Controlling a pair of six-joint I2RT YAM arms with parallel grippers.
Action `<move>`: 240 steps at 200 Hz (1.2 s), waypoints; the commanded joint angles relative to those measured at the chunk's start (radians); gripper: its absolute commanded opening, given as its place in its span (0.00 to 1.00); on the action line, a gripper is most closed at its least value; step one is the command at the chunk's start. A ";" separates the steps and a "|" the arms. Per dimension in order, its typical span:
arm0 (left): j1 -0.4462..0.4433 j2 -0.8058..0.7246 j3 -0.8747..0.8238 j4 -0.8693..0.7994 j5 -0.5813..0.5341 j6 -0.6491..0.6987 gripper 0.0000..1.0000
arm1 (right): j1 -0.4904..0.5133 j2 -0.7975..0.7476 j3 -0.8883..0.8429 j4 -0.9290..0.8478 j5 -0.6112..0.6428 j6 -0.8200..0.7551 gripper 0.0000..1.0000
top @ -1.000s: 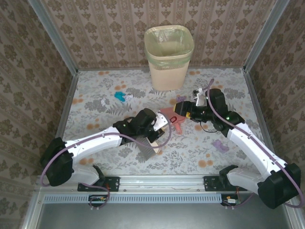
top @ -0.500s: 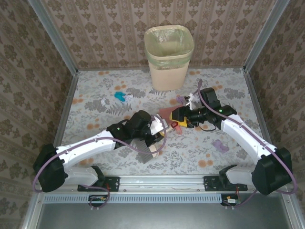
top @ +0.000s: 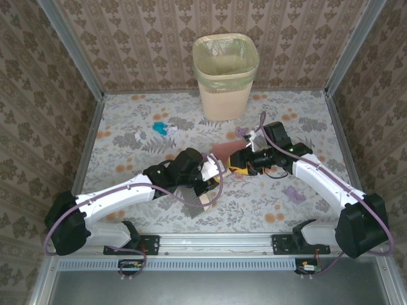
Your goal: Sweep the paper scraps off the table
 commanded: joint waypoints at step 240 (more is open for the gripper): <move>0.029 -0.298 -0.044 0.232 -0.148 -0.570 0.81 | 0.030 -0.248 -0.204 0.448 0.301 0.396 0.00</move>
